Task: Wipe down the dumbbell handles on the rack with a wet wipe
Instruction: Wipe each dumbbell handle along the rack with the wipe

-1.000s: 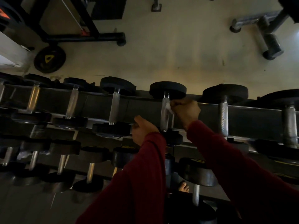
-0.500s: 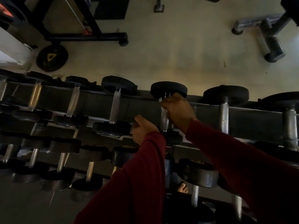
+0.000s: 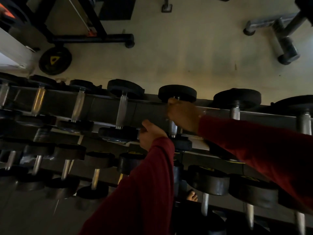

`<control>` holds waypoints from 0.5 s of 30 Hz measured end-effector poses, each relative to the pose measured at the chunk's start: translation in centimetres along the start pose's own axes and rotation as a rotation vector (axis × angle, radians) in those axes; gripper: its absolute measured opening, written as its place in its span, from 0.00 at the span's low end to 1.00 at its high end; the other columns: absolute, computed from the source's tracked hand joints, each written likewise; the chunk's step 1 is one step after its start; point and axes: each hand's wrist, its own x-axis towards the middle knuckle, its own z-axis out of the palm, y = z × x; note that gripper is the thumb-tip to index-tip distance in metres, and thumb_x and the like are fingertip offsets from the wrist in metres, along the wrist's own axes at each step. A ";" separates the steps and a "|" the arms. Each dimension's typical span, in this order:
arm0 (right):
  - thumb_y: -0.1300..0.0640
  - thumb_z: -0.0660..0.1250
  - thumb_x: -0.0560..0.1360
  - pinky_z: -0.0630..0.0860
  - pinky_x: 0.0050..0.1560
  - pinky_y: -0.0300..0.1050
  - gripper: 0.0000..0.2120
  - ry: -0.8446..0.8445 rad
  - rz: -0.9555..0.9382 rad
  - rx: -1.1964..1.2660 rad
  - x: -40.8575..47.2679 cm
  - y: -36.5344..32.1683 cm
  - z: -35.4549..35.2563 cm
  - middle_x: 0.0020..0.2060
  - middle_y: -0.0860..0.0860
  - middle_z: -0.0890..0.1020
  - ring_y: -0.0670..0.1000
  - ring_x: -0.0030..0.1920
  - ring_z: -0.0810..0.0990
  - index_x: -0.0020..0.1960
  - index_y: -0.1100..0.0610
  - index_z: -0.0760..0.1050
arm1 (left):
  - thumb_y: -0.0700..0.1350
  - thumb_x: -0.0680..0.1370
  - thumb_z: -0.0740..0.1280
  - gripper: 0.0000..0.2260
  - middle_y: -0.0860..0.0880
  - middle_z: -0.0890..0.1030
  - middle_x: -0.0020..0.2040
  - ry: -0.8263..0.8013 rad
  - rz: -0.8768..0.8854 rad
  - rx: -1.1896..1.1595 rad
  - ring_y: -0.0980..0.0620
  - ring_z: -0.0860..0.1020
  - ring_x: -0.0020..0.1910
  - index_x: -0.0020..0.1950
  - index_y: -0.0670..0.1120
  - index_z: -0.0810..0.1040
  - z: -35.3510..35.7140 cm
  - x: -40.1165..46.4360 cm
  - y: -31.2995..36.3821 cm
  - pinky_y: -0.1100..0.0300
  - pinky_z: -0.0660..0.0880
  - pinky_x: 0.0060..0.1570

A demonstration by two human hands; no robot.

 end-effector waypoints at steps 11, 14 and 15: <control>0.57 0.65 0.79 0.73 0.57 0.42 0.11 0.079 0.122 0.104 -2.0 0.0 0.6 0.58 0.49 0.82 0.51 0.61 0.75 0.59 0.51 0.80 | 0.56 0.81 0.58 0.20 0.46 0.79 0.46 -0.015 -0.008 -0.087 0.48 0.74 0.45 0.55 0.42 0.81 -0.2 -0.3 -0.1 0.59 0.65 0.45; 0.58 0.65 0.79 0.78 0.56 0.41 0.10 0.280 0.395 0.840 -5.0 -2.8 0.9 0.53 0.51 0.84 0.46 0.52 0.80 0.57 0.53 0.82 | 0.58 0.79 0.58 0.22 0.44 0.81 0.50 -0.048 0.028 -0.020 0.44 0.76 0.52 0.53 0.44 0.83 -0.2 0.0 -0.2 0.57 0.65 0.47; 0.60 0.66 0.79 0.79 0.55 0.41 0.10 0.338 0.583 1.025 -5.8 -3.5 1.0 0.53 0.50 0.84 0.43 0.50 0.81 0.57 0.53 0.82 | 0.60 0.78 0.57 0.22 0.45 0.81 0.50 -0.083 0.045 0.011 0.44 0.76 0.53 0.50 0.45 0.83 -0.4 0.0 -0.3 0.56 0.66 0.48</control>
